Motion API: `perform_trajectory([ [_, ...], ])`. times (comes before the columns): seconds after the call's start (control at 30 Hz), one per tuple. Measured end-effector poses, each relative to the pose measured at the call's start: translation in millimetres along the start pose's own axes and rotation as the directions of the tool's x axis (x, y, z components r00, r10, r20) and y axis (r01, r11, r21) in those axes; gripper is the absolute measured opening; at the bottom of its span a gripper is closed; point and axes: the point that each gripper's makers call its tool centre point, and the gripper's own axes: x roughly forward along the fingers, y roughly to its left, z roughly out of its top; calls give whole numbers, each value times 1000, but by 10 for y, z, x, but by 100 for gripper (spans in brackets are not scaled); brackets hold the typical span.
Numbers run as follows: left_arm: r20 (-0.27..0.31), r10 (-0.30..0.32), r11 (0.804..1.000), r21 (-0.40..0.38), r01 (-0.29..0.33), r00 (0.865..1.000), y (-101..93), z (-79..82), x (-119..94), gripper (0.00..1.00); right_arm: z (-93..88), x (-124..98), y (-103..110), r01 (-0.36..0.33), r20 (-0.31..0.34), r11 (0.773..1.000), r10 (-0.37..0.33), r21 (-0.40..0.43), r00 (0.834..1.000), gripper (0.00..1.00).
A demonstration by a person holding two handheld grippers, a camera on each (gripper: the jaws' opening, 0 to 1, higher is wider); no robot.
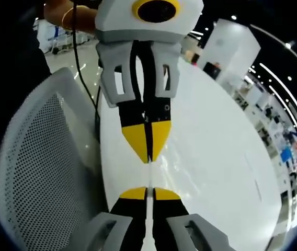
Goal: Open the resealable bag by pulling the two sides of the seal apart until the entire bag opening is separated and visibly accessible.
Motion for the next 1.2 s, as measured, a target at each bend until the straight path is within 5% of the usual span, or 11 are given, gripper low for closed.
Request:
perform_trajectory([
  [1.2, -17, 17, 1000, -18, -18, 1000, 26, -86, -120, 0, -303, -108, 27, 15, -39, 998, -13, 63, 999, 0],
])
